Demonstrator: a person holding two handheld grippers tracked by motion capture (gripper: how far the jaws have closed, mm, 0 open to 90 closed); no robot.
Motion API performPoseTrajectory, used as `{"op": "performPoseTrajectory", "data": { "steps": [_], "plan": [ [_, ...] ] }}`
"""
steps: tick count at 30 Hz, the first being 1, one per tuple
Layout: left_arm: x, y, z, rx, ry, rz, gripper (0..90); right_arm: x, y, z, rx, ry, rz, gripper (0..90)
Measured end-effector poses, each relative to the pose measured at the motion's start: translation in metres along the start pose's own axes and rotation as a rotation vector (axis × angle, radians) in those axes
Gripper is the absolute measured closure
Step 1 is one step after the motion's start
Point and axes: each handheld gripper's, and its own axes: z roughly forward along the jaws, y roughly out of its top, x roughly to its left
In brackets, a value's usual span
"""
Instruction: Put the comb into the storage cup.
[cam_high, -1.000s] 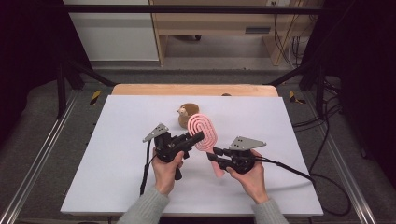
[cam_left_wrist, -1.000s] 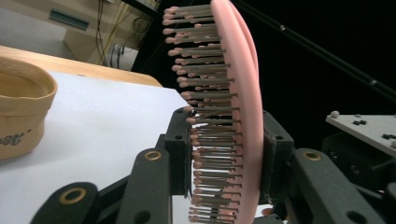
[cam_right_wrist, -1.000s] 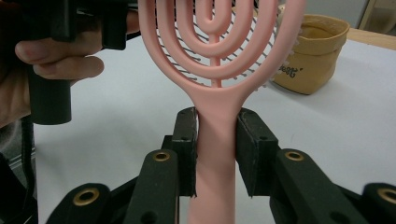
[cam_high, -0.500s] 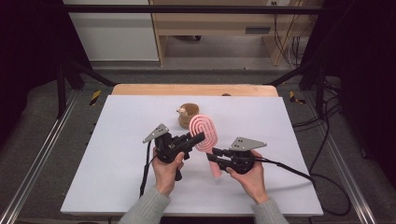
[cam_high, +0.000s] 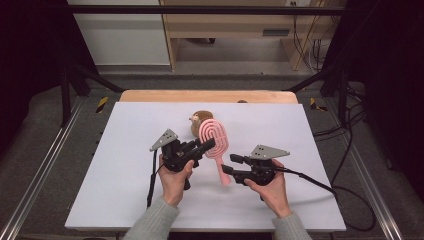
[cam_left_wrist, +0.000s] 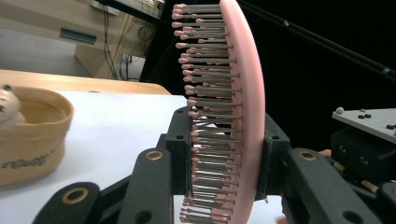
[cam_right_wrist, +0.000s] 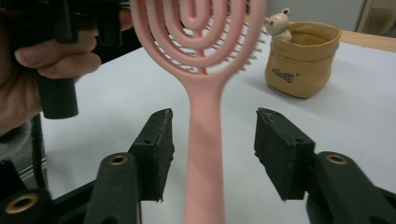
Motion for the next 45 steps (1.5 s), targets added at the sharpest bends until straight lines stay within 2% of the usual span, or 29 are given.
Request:
{"op": "performPoseTrajectory", "data": {
  "steps": [1,3,5,10,12,15,17,20,24,26,28,32,35,45],
  "plan": [
    [0.0,0.001,-0.001,-0.004,0.004,0.006,64.2,-0.001,0.0,0.0,0.008,0.0,0.007,42.4],
    [0.001,0.004,-0.004,-0.001,0.012,0.017,64.3,-0.002,0.0,-0.001,0.007,-0.036,-0.027,39.0],
    [0.002,0.006,-0.007,-0.006,0.018,0.02,64.3,-0.003,-0.001,-0.001,0.014,-0.041,-0.033,37.2],
    [0.004,0.01,-0.013,-0.015,0.03,0.027,64.2,-0.007,-0.001,-0.001,0.011,-0.087,-0.056,24.2],
    [0.005,0.012,-0.015,-0.017,0.034,0.029,64.2,-0.009,-0.002,-0.002,0.01,-0.11,-0.067,16.1],
    [0.006,0.014,-0.018,-0.02,0.036,0.034,64.3,-0.01,-0.001,-0.003,0.02,-0.132,-0.072,11.4],
    [0.006,0.016,-0.02,-0.023,0.041,0.038,64.2,-0.011,-0.001,-0.003,0.015,-0.146,-0.076,9.9],
    [0.006,0.018,-0.022,-0.026,0.049,0.051,64.2,-0.014,-0.003,-0.005,0.008,-0.148,-0.057,8.1],
    [0.007,0.021,-0.025,-0.025,0.057,0.064,64.3,-0.02,-0.006,-0.008,0.025,-0.16,-0.026,5.9],
    [0.007,0.022,-0.026,-0.025,0.06,0.074,64.2,-0.022,-0.006,-0.008,0.054,-0.18,-0.011,3.9],
    [0.007,0.023,-0.027,-0.026,0.066,0.082,64.3,-0.022,-0.007,-0.009,0.071,-0.198,-0.023,3.1],
    [0.008,0.027,-0.029,-0.032,0.074,0.086,64.2,-0.025,-0.009,-0.011,0.067,-0.187,-0.004,2.7],
    [0.009,0.03,-0.031,-0.035,0.079,0.091,64.2,-0.027,-0.012,-0.014,0.07,-0.172,-0.013,1.0],
    [0.014,0.039,-0.039,-0.047,0.104,0.098,64.2,-0.04,-0.019,-0.026,0.051,-0.166,0.045,0.8]
  ]
}}
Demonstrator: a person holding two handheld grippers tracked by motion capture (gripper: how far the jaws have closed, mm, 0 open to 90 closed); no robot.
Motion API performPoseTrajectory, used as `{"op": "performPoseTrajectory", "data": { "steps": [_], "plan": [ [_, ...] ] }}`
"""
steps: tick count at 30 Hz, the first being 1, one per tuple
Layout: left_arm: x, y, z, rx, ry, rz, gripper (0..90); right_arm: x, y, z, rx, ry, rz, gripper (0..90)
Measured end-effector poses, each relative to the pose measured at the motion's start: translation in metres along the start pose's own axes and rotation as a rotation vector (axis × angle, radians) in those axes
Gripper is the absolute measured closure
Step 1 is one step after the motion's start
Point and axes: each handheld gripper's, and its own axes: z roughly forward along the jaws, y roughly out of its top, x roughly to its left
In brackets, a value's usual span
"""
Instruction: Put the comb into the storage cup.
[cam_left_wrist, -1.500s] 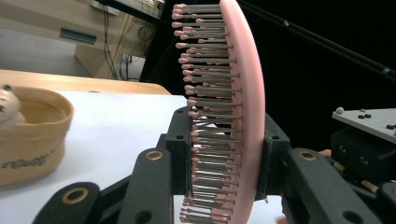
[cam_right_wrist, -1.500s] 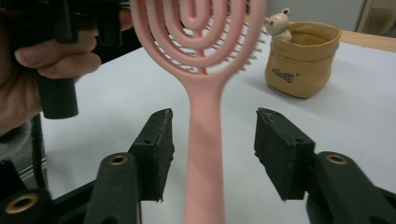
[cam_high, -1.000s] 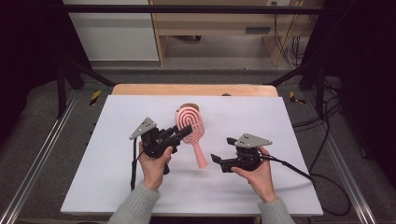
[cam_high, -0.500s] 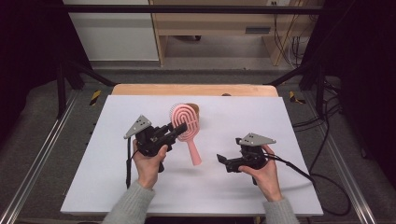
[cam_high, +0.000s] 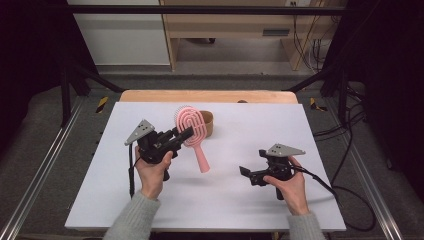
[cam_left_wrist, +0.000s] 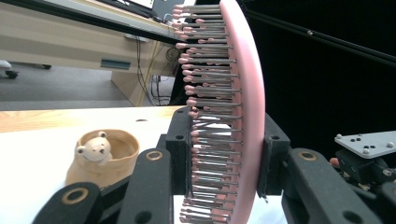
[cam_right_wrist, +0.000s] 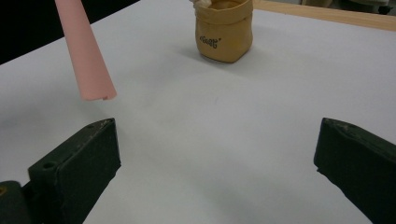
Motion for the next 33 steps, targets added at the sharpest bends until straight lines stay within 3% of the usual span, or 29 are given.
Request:
{"op": "performPoseTrajectory", "data": {
  "steps": [18,33],
  "plan": [
    [0.011,0.014,-0.001,-0.007,0.031,0.015,64.2,-0.022,-0.01,-0.021,-0.024,-0.002,0.036,0.8],
    [0.017,0.03,0.004,-0.019,0.052,0.024,64.2,-0.035,-0.019,-0.028,0.0,-0.004,0.01,0.5]
  ]
}}
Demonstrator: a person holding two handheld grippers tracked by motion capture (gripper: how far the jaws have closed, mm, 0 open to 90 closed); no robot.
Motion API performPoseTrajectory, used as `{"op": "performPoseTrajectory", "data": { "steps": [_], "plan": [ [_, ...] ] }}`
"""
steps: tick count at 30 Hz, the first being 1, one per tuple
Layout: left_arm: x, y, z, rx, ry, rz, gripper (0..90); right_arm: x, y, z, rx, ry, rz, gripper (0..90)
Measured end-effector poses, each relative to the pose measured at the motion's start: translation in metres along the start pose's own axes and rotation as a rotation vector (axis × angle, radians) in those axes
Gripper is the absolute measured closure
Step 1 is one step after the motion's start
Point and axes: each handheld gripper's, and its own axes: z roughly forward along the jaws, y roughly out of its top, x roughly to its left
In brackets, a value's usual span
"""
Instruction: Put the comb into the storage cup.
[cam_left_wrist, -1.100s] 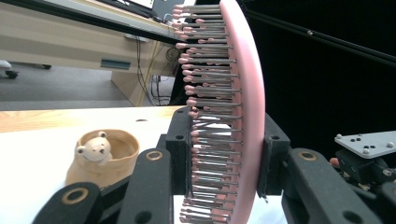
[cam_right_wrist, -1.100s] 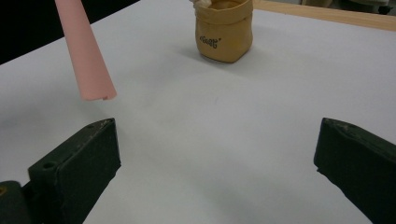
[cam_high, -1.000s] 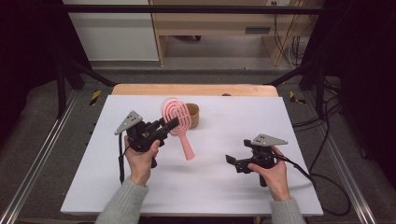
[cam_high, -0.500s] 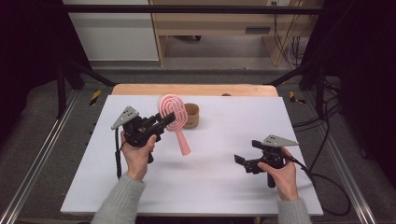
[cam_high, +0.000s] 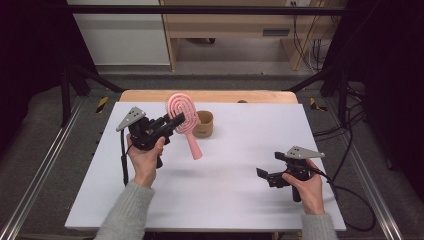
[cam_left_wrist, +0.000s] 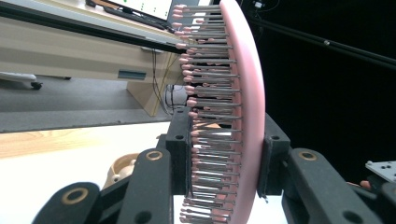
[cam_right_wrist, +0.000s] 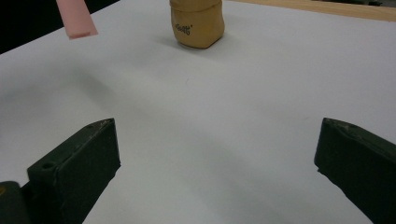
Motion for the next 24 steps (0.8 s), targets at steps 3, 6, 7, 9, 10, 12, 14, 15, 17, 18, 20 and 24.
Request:
{"op": "performPoseTrajectory", "data": {
  "steps": [3,6,7,9,10,12,14,15,17,18,20,24],
  "plan": [
    [0.0,0.003,0.002,-0.008,0.0,-0.003,64.1,-0.003,-0.001,-0.002,0.003,-0.006,0.001,0.5],
    [-0.001,0.007,0.003,-0.009,0.005,0.005,64.2,-0.007,-0.004,-0.004,0.018,-0.012,-0.007,0.5],
    [-0.001,0.008,0.004,-0.01,0.006,0.005,64.2,-0.008,-0.005,-0.004,0.021,-0.013,-0.004,0.5],
    [-0.001,0.01,0.005,-0.011,0.008,0.005,64.2,-0.01,-0.006,-0.005,0.023,-0.01,-0.006,0.5],
    [-0.001,0.011,0.005,-0.013,0.009,0.007,64.1,-0.011,-0.007,-0.005,0.022,-0.012,-0.006,0.5],
    [-0.001,0.013,0.006,-0.013,0.009,0.01,64.2,-0.012,-0.007,-0.006,0.025,-0.016,-0.005,0.5],
    [-0.001,0.015,0.008,-0.012,0.011,0.015,64.1,-0.012,-0.008,-0.006,0.029,-0.015,-0.005,0.5],
    [-0.001,0.016,0.009,-0.013,0.014,0.018,64.2,-0.012,-0.008,-0.006,0.033,-0.016,-0.005,0.5],
    [-0.001,0.018,0.01,-0.009,0.015,0.023,64.2,-0.013,-0.008,-0.006,0.037,-0.019,-0.005,0.5],
    [-0.001,0.019,0.011,-0.01,0.015,0.025,64.2,-0.013,-0.009,-0.005,0.038,-0.02,-0.006,0.5],
    [-0.001,0.021,0.012,-0.014,0.014,0.027,64.2,-0.013,-0.009,-0.005,0.041,-0.019,-0.01,0.5],
    [0.001,0.024,0.013,-0.018,0.021,0.026,64.2,-0.013,-0.009,-0.005,0.046,-0.02,-0.01,0.5]
  ]
}}
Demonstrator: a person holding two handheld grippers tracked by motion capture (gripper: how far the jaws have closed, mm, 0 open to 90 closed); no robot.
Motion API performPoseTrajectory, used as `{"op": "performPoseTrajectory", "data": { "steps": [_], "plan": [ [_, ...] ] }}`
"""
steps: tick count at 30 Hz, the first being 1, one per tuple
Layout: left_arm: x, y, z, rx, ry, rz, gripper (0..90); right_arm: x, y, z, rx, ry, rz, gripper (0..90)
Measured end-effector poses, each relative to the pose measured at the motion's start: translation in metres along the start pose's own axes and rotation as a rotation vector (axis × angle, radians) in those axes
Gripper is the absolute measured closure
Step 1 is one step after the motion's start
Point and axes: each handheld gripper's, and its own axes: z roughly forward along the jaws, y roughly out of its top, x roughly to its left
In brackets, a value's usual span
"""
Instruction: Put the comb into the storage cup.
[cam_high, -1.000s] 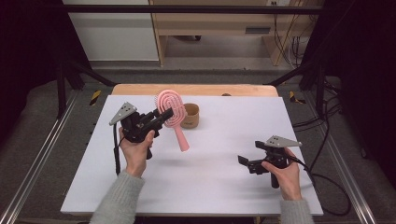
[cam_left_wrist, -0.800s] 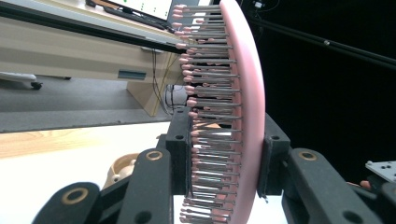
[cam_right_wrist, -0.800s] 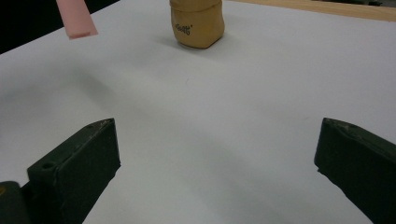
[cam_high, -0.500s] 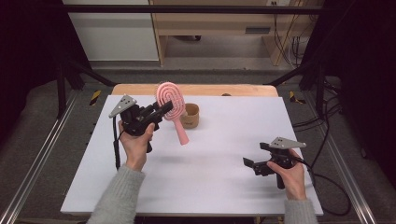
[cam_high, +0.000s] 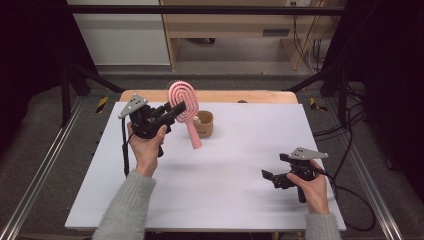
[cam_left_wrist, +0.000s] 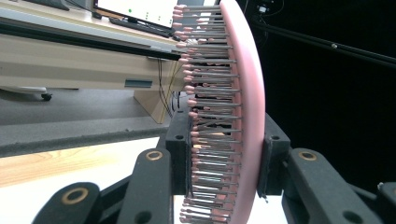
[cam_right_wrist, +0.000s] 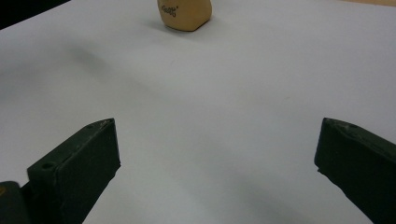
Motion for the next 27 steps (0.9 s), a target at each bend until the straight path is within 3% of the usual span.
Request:
{"op": "performPoseTrajectory", "data": {
  "steps": [27],
  "plan": [
    [0.007,0.013,0.023,-0.015,0.021,-0.006,64.1,0.001,-0.001,-0.001,-0.002,0.02,-0.013,0.4]
  ]
}}
